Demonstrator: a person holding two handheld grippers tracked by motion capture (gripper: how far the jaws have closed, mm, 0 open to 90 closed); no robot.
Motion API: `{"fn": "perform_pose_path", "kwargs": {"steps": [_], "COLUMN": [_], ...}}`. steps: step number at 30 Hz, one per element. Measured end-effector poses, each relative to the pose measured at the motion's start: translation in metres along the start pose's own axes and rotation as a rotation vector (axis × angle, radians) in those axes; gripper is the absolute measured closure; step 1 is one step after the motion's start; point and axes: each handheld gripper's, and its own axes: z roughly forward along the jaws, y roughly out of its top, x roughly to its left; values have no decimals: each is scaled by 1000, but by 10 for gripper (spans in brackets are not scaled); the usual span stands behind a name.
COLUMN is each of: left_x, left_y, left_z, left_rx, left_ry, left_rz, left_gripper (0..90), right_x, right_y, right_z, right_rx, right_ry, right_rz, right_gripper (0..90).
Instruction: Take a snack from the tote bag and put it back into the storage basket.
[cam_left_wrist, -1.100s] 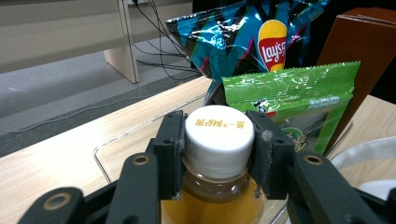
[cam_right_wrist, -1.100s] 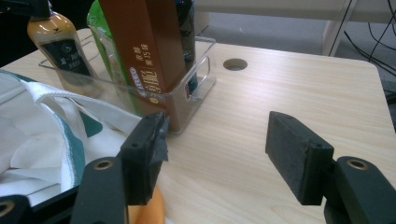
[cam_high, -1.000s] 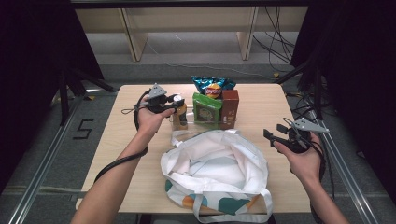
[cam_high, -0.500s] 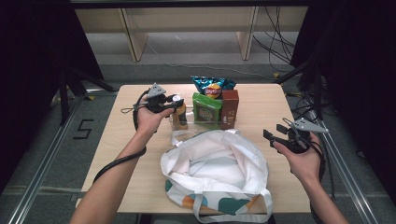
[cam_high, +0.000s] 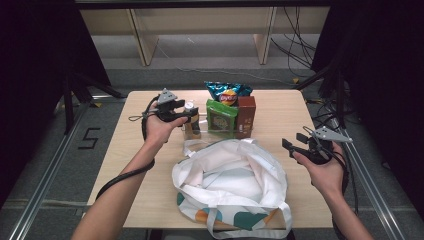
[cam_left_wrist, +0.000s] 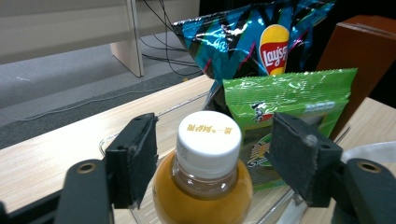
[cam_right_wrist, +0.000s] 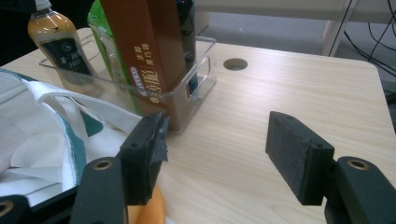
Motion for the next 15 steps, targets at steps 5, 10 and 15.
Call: {"fn": "perform_pose_path", "kwargs": {"steps": [5,10,15], "left_x": [-1,-5,-11], "left_y": [3,5,5], "left_z": [-13,-26,-38], "left_rx": [-7,-4,-9], "left_ry": [9,25,26], "left_rz": [-1,2,-4], "left_gripper": [286,283,284], "right_x": [-1,0,0], "right_y": [0,0,-1], "right_z": [1,0,0], "right_rx": [6,12,19], "right_ry": [-7,-10,-13], "right_rz": [-21,-21,-21], "right_gripper": [388,387,387]}}
